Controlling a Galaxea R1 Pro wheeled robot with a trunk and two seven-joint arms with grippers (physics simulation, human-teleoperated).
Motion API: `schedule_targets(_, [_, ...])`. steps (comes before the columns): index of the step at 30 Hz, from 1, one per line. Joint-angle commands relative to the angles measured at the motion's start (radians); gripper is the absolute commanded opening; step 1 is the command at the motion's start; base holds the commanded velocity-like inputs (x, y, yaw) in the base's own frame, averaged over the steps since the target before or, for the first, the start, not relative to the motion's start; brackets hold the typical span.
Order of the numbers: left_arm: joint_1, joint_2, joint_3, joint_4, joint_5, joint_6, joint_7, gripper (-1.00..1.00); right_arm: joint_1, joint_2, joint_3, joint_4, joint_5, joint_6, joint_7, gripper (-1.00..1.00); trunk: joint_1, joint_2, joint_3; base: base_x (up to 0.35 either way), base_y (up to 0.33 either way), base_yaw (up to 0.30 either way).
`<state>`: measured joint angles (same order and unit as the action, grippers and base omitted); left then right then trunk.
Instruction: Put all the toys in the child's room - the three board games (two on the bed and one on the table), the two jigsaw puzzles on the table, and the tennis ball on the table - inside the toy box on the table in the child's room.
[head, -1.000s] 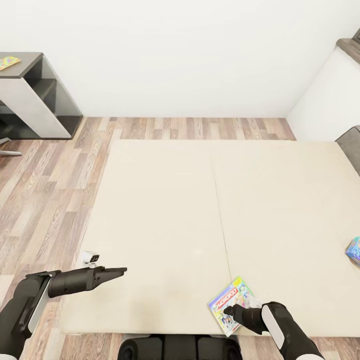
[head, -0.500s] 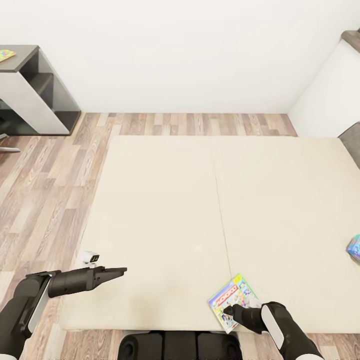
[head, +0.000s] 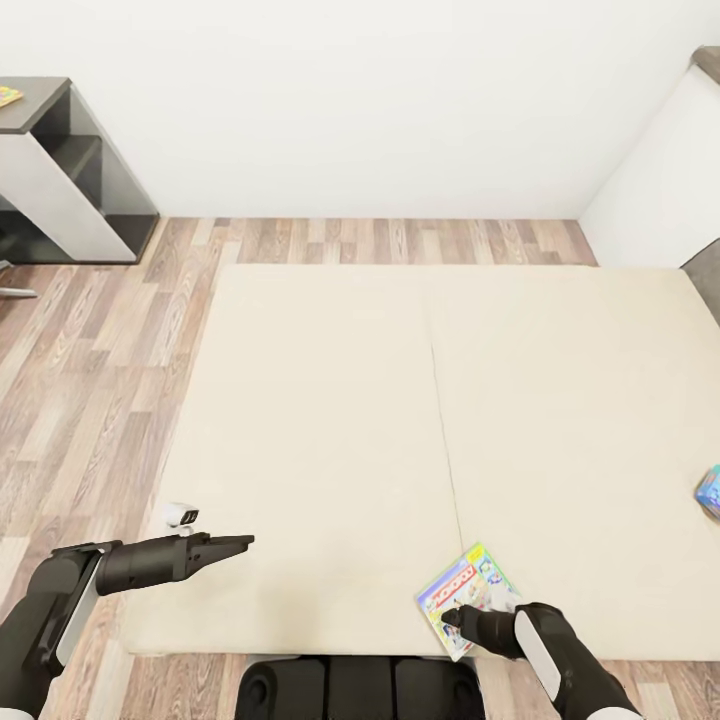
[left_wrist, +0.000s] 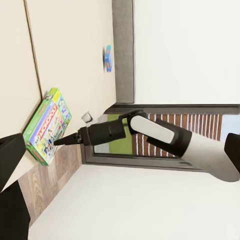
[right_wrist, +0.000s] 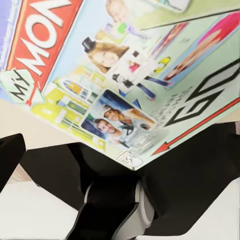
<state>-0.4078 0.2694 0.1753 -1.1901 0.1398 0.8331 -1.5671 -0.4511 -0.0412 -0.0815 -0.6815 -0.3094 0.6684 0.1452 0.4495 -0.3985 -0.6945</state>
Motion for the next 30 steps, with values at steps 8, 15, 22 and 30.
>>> schedule_targets(8, [0.0,0.0,0.0,0.0,0.0,0.011,-0.004,1.0,0.0,0.001,0.047,-0.001,0.001,-0.024,0.005,1.0,0.0,-0.002,-0.011,0.0,0.0,0.0])
schedule_targets(15, [0.0,-0.001,0.0,0.0,0.0,0.011,-0.004,1.0,0.0,0.0,0.053,-0.001,-0.006,-0.027,0.005,1.0,0.0,-0.002,-0.014,0.0,0.0,0.0])
schedule_targets(22, [0.0,-0.001,0.0,0.0,0.0,0.011,-0.004,1.0,-0.001,0.0,0.054,-0.001,-0.01,-0.027,0.005,1.0,0.0,-0.002,-0.014,0.0,0.0,0.0])
schedule_targets(30, [0.0,-0.001,0.0,0.0,0.0,0.011,-0.004,1.0,-0.001,0.0,0.054,-0.001,-0.011,-0.027,0.005,1.0,0.0,-0.002,-0.014,0.0,0.0,0.0])
